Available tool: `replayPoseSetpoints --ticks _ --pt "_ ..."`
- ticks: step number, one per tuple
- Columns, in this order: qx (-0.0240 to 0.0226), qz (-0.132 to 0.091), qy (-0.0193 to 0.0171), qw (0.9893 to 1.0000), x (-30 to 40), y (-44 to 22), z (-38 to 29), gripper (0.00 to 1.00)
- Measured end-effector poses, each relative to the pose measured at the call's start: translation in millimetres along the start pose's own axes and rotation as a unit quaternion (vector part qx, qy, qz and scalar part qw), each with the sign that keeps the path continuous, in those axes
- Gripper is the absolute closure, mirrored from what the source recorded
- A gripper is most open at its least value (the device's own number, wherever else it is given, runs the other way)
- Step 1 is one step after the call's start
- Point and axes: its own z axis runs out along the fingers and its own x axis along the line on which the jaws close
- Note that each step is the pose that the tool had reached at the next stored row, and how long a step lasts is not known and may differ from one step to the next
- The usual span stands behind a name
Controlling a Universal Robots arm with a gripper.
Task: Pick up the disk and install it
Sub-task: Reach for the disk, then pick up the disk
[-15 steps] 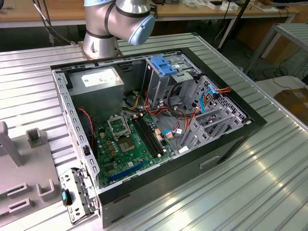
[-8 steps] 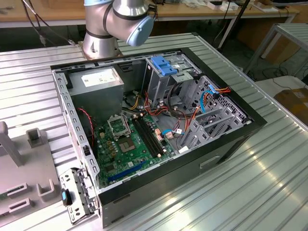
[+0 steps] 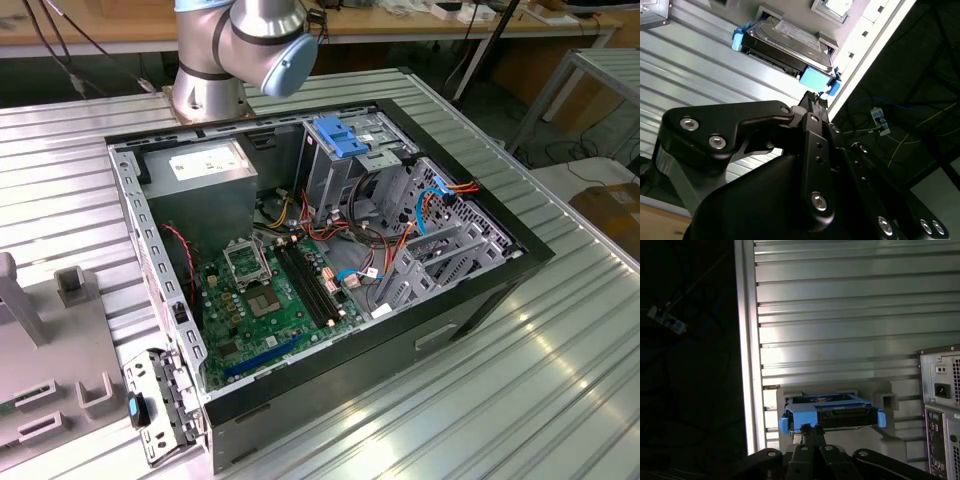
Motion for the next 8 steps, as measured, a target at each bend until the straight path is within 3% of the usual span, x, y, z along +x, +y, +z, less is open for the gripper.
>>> replayPoseSetpoints --ticks 8 --pt "0.0000 0.000 0.0000 1.0000 0.7 0.0 -0.1 0.89"
